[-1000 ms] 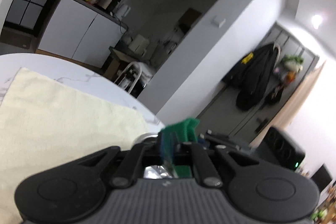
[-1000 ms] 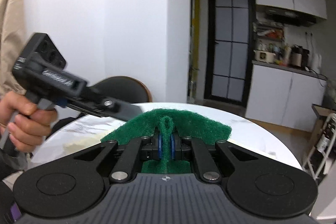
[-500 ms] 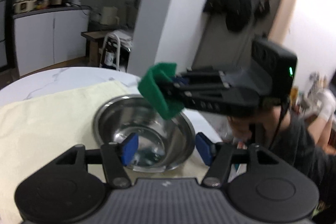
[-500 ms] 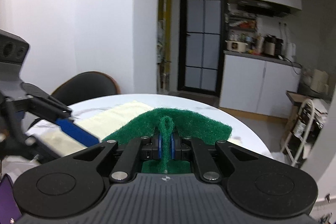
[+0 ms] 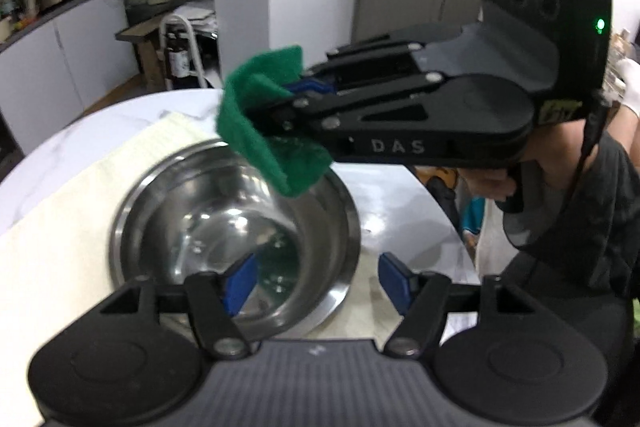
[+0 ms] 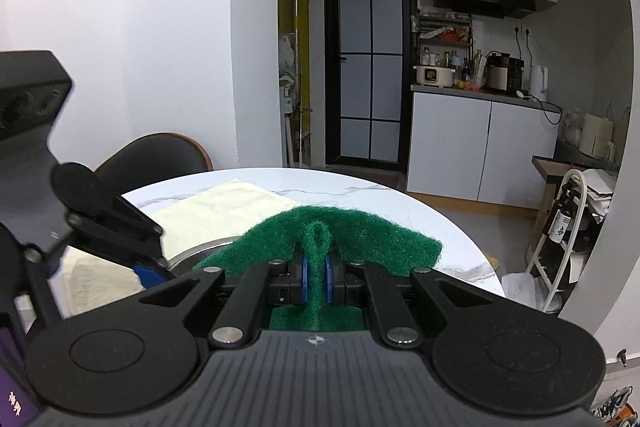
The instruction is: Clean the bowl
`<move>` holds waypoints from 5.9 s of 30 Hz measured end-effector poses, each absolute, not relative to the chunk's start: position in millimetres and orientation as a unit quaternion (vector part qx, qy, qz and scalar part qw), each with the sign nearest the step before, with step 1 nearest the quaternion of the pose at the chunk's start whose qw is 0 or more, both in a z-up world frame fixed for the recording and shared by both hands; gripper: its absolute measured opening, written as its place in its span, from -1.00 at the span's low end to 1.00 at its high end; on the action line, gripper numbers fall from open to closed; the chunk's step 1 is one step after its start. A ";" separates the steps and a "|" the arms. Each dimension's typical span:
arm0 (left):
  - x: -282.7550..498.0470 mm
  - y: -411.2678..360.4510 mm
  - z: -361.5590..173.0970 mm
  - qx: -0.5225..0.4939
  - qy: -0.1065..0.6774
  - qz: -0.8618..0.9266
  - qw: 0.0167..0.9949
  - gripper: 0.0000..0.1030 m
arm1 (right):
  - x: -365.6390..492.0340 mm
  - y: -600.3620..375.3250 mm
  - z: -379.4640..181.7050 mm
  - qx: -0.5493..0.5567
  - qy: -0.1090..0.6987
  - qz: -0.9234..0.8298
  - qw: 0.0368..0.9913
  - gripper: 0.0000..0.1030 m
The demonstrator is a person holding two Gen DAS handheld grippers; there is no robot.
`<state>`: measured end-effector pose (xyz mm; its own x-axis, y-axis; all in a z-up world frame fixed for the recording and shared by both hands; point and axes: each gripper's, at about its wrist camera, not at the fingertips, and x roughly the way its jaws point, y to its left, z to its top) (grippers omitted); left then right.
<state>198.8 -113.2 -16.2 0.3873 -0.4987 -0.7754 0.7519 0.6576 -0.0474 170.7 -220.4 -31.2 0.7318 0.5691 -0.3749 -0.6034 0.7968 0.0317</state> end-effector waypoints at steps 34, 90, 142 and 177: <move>217.5 -22.1 -6.3 -0.141 0.339 -0.418 0.831 -0.74 | 165.4 -220.2 -23.0 -0.046 0.161 0.290 0.942 -0.82; 196.2 33.7 4.3 -0.200 0.269 -0.440 0.833 -0.87 | 121.5 -139.9 4.3 -0.075 0.085 0.395 0.912 -0.81; 186.9 38.2 25.1 -0.260 0.204 -0.496 0.803 -0.87 | 168.2 -165.5 -10.8 -0.086 0.105 0.370 0.919 -0.81; 186.2 52.9 19.2 -0.309 0.190 -0.497 0.788 -0.89 | 150.9 -159.3 -2.9 -0.092 0.039 0.368 0.925 -0.82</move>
